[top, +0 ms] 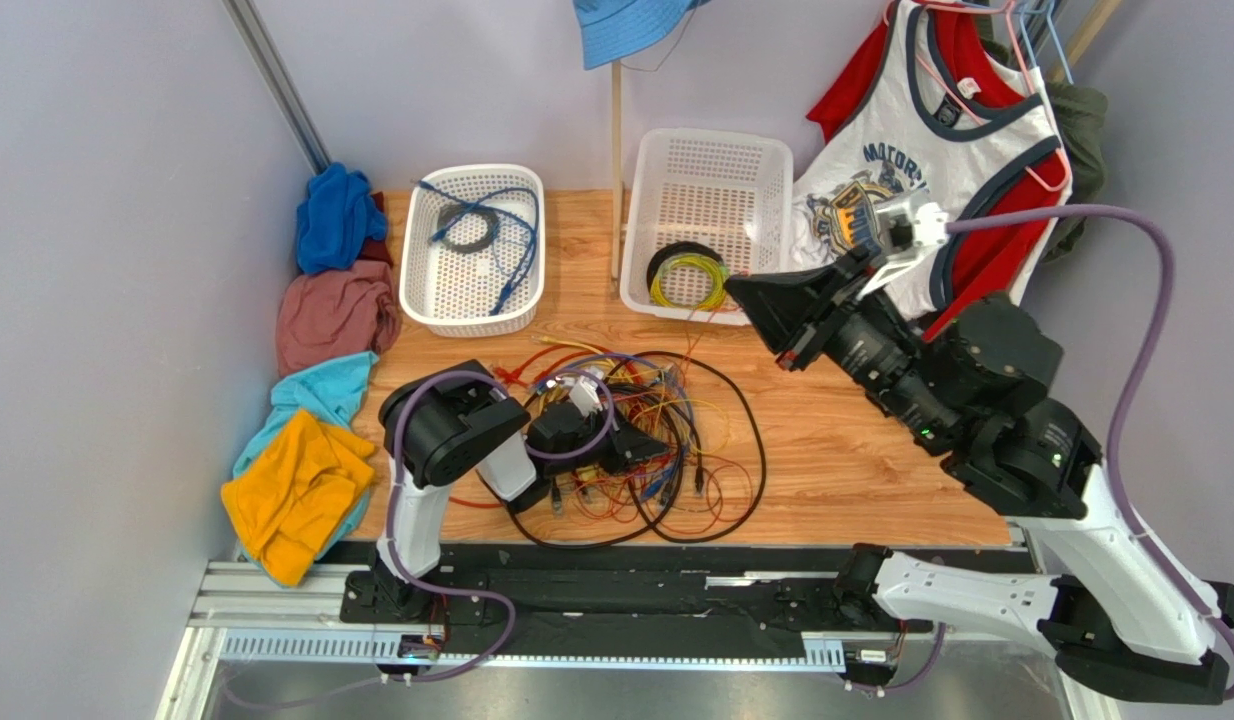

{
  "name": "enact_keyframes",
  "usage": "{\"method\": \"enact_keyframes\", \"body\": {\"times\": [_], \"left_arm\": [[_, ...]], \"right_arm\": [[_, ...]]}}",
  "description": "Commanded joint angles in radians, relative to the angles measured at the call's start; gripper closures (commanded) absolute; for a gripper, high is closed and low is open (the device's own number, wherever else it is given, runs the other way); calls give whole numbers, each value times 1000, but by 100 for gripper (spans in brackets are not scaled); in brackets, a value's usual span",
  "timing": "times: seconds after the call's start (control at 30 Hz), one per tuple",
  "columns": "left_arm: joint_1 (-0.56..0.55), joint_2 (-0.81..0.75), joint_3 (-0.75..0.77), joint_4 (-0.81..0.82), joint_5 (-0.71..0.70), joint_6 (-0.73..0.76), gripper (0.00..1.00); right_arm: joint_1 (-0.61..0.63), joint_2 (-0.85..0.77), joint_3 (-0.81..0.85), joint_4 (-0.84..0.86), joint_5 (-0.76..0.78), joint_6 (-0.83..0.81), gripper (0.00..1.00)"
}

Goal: Untangle the cables

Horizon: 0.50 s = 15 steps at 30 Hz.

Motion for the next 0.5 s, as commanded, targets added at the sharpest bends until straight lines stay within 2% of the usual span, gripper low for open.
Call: {"method": "enact_keyframes", "body": {"times": [0.0,0.27,0.43,0.47], "left_arm": [[9,-29,-52,-241,-10,63,100],[9,-258,-39,-451,-52,174,100],[9,-387,-16,-594,-58,244,100],[9,-438,-8,-671,-65,262,94]], "right_arm": [[4,-12,93,86,97,-94,100],[4,36,225,155,194,-243,100],[2,148,342,129,240,-314,100],[2,166,347,121,248,-321,100]]}}
